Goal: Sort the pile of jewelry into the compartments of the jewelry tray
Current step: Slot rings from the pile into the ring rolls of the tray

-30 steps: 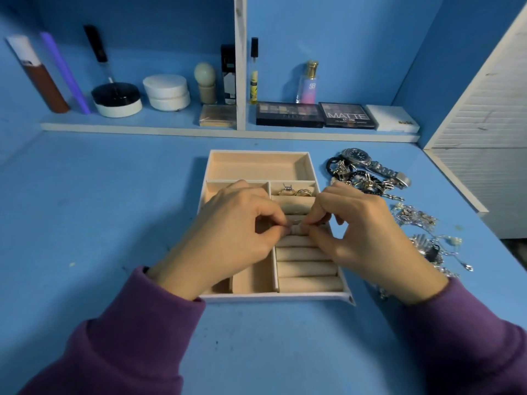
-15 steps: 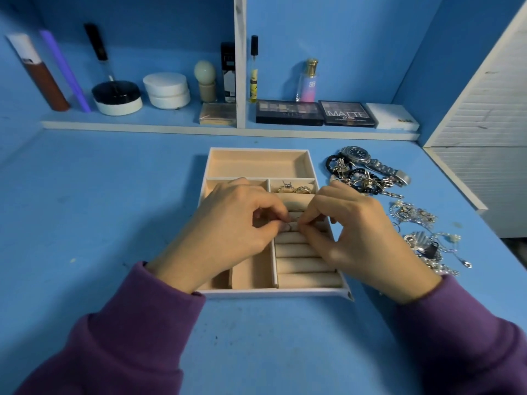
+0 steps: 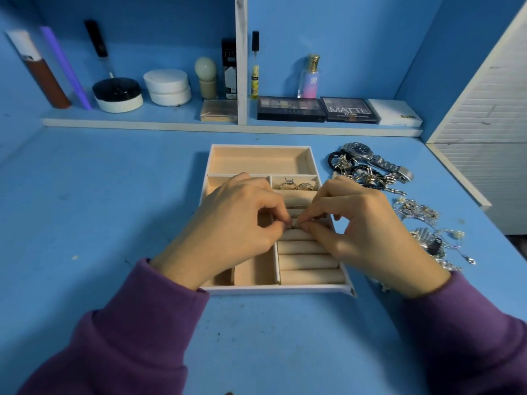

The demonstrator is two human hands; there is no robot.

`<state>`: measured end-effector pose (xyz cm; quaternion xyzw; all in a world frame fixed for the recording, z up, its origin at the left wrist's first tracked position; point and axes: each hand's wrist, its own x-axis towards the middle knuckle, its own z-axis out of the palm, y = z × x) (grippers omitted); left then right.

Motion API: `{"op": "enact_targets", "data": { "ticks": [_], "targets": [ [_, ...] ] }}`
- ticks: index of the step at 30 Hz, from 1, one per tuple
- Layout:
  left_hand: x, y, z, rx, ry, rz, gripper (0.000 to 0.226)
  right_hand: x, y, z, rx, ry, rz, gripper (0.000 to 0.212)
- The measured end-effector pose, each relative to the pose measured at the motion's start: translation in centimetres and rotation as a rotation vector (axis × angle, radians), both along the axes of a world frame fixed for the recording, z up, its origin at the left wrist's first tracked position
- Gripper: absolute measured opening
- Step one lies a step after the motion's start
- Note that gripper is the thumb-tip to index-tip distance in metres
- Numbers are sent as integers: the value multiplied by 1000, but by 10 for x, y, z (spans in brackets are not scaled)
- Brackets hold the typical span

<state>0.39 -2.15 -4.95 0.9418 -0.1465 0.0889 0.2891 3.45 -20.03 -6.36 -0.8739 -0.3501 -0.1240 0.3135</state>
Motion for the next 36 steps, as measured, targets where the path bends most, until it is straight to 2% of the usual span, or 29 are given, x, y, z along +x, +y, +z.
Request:
{"op": "enact_targets", "data": {
  "ticks": [5,14,22,30,36],
  "targets": [
    [0,0,0,1,9,0,11,0,0,0,4,-5,7,10],
    [1,1,-1,-27,8,-12,19,-1,0,-1,-26,-43,4,10],
    [1,1,-1,12,6,-11,10,-3,-3,3,39,17,13,14],
    [4,-15,14,-64,-34,28,11,6,-39,16,238,110,-175,22],
    [15,-62,17,-15,-45,-55,7,15,-79,13,212,133,-325,28]
  ]
}}
